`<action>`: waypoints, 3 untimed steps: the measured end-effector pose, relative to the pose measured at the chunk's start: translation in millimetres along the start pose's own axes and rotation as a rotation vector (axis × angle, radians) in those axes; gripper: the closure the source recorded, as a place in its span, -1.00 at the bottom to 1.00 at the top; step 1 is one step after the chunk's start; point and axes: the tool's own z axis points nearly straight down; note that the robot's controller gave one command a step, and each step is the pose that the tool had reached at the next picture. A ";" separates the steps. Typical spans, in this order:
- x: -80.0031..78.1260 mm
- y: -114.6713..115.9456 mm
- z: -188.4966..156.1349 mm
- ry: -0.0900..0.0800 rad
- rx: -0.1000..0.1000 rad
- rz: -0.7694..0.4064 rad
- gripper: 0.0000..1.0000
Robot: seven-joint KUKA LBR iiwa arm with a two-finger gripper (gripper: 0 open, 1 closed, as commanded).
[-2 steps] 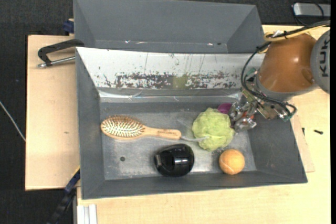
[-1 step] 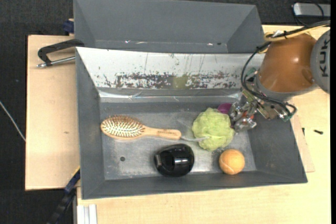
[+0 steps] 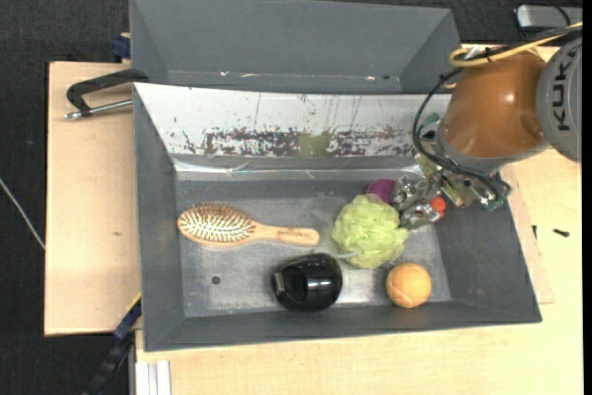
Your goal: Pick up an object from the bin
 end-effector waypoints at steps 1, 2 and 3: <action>-13.3 5.8 0.5 -0.004 0.001 0.006 1.00; -19.6 17.3 3.6 0.002 -0.002 0.019 1.00; -12.2 17.5 -47.8 0.004 -0.005 0.013 1.00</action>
Offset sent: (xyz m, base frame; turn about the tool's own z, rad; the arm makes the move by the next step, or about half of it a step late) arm 0.0064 0.0321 -0.0035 0.0223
